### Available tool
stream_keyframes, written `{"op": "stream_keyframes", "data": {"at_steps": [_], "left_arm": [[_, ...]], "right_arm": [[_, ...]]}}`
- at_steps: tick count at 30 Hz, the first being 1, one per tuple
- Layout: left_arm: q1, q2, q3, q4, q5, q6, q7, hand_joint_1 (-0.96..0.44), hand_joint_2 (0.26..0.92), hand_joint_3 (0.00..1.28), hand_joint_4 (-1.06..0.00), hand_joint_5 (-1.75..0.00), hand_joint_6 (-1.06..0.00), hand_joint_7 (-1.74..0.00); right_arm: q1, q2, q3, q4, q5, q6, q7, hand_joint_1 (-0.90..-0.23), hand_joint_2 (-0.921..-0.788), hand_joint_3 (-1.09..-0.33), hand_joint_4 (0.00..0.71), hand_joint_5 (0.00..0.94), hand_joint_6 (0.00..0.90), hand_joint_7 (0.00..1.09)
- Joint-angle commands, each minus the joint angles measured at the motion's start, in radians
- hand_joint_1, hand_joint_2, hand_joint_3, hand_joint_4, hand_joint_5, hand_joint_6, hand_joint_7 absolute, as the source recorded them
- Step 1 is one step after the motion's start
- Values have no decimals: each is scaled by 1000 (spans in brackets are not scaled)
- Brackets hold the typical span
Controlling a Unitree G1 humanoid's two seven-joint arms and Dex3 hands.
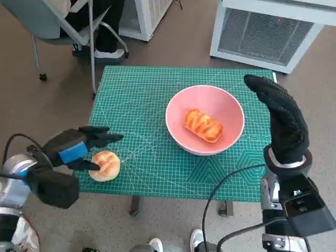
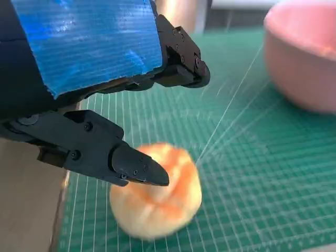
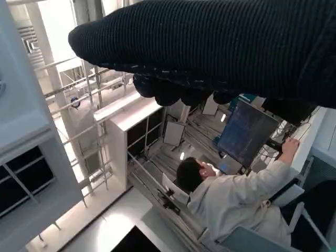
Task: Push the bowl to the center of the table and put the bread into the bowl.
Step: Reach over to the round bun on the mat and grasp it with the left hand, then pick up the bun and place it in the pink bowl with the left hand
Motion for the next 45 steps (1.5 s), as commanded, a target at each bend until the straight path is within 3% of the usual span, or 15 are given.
{"op": "stream_keyframes", "data": {"at_steps": [1,9,13,15,16,17,18,21,31,40,45], "left_arm": [[12,-9,-33,-33,15,97,-58,-204,816,0,-320,0,-371,0],[-6,-29,-96,-48,38,269,-153,-152,826,5,-288,-6,-327,-9],[-16,-43,-115,-34,46,310,-165,-86,862,12,-426,-36,-449,-49],[-14,-45,-119,-29,50,308,-156,-48,896,20,-571,-67,-557,-84],[-12,-45,-120,-27,51,303,-150,-38,901,49,-585,-294,-536,-333],[-8,-44,-120,-23,51,287,-139,-24,908,117,-575,-658,-476,-723],[-6,-42,-120,-20,50,276,-131,-15,913,145,-586,-883,-457,-943],[-1,-32,-120,-11,52,231,-106,-4,918,155,-612,-1140,-473,-1170],[-9,-4,-78,-37,0,158,-102,2,921,131,-634,-1189,-536,-1288],[-66,10,8,-114,-98,141,-128,2,921,101,-660,-1196,-581,-1212],[-130,-7,71,-182,-141,146,-94,2,920,79,-666,-1189,-624,-1168]], "right_arm": [[12,-13,-2,6,5,15,11,-570,-921,-808,267,6,-1,668],[15,-18,-8,-3,-2,25,3,-577,-921,-807,267,6,-1,663],[15,-16,-10,-6,-8,30,-4,-569,-921,-808,267,6,-1,662],[15,-15,-10,-6,-9,31,-5,-563,-921,-809,267,6,-1,661],[15,-14,-10,-6,-10,32,-5,-561,-921,-810,267,6,-1,661],[15,-13,-10,-7,-10,34,-5,-560,-921,-810,267,6,-1,660],[14,-13,-10,-7,-10,35,-6,-558,-921,-811,267,6,-1,660],[15,-11,-10,-10,-12,37,-7,-556,-921,-812,266,6,-1,659],[16,-7,-7,-14,-14,38,-8,-555,-921,-812,266,6,-1,659],[4,-12,-11,9,-4,34,0,-561,-921,-809,266,6,-1,659],[-4,-14,-10,17,2,34,4,-562,-921,-808,266,6,-1,659]]}}
